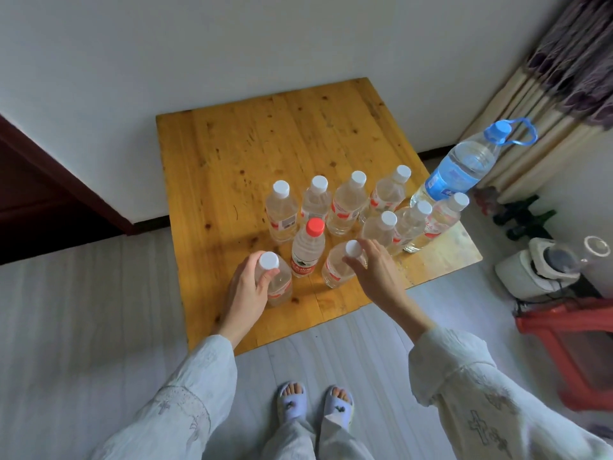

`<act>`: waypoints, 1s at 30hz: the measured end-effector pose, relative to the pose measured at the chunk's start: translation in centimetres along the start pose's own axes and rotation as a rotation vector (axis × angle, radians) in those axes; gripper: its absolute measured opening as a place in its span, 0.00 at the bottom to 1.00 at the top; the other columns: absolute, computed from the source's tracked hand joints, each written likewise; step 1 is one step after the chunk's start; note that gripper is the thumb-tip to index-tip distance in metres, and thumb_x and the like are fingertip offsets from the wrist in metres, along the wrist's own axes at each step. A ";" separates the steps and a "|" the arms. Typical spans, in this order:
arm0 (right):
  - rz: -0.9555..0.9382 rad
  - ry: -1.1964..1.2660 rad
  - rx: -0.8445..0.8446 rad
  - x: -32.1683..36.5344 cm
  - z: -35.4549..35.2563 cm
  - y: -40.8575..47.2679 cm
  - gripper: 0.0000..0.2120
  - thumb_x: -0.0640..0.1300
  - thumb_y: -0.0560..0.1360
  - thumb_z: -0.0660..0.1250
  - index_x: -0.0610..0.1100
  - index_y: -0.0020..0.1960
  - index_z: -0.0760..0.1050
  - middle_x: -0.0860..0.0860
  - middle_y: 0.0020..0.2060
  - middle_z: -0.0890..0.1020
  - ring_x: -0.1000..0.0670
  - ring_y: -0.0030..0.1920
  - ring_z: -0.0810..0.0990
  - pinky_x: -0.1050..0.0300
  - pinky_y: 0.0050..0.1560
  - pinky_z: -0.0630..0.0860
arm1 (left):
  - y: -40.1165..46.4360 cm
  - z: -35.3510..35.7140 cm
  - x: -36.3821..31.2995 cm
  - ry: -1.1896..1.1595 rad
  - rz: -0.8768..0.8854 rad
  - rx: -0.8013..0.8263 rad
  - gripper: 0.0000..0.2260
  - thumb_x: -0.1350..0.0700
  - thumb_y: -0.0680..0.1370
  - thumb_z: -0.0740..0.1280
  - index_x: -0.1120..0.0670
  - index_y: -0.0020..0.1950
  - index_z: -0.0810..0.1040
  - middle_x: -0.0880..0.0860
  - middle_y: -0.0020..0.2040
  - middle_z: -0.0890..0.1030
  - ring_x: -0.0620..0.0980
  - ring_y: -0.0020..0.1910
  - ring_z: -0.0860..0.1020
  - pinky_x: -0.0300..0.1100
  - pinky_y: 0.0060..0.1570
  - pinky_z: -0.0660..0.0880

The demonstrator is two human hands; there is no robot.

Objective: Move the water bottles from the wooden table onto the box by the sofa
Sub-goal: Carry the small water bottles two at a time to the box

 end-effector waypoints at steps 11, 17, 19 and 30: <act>0.172 0.243 -0.173 -4.0 -7.3 -11.8 0.16 0.47 0.75 0.62 0.40 0.58 0.69 0.46 0.50 0.80 0.46 0.52 0.78 0.53 0.51 0.73 | -3.1 6.5 -6.6 -0.173 0.154 0.355 0.12 0.46 0.76 0.58 0.51 0.56 0.71 0.50 0.50 0.77 0.47 0.51 0.74 0.37 0.50 0.71; 0.343 0.357 -0.380 -10.2 -13.5 -23.8 0.11 0.44 0.75 0.62 0.41 0.57 0.71 0.51 0.47 0.79 0.52 0.51 0.78 0.74 0.48 0.71 | -9.1 14.0 -13.6 -0.177 0.300 0.539 0.13 0.44 0.75 0.57 0.52 0.52 0.71 0.45 0.44 0.76 0.47 0.46 0.75 0.36 0.46 0.70; 0.414 0.402 -0.457 -12.4 -15.4 -29.0 0.11 0.44 0.75 0.62 0.42 0.56 0.72 0.50 0.48 0.80 0.52 0.52 0.79 0.74 0.46 0.70 | -12.9 17.0 -16.5 -0.160 0.381 0.633 0.13 0.41 0.74 0.56 0.49 0.48 0.71 0.48 0.42 0.76 0.48 0.44 0.75 0.40 0.45 0.71; 0.637 0.577 -1.047 -18.9 -24.7 -65.9 0.07 0.44 0.74 0.63 0.47 0.52 0.73 0.55 0.44 0.79 0.69 0.41 0.77 0.73 0.44 0.72 | -45.4 32.5 -29.0 -0.230 0.728 1.177 0.27 0.23 0.62 0.52 0.43 0.43 0.72 0.57 0.42 0.80 0.53 0.43 0.78 0.53 0.46 0.75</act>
Point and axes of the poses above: each hand's wrist, its own y-axis towards the middle knuckle, its own z-axis out of the palm, x = y × z, the point moved 6 cm from there along y, towards the middle knuckle
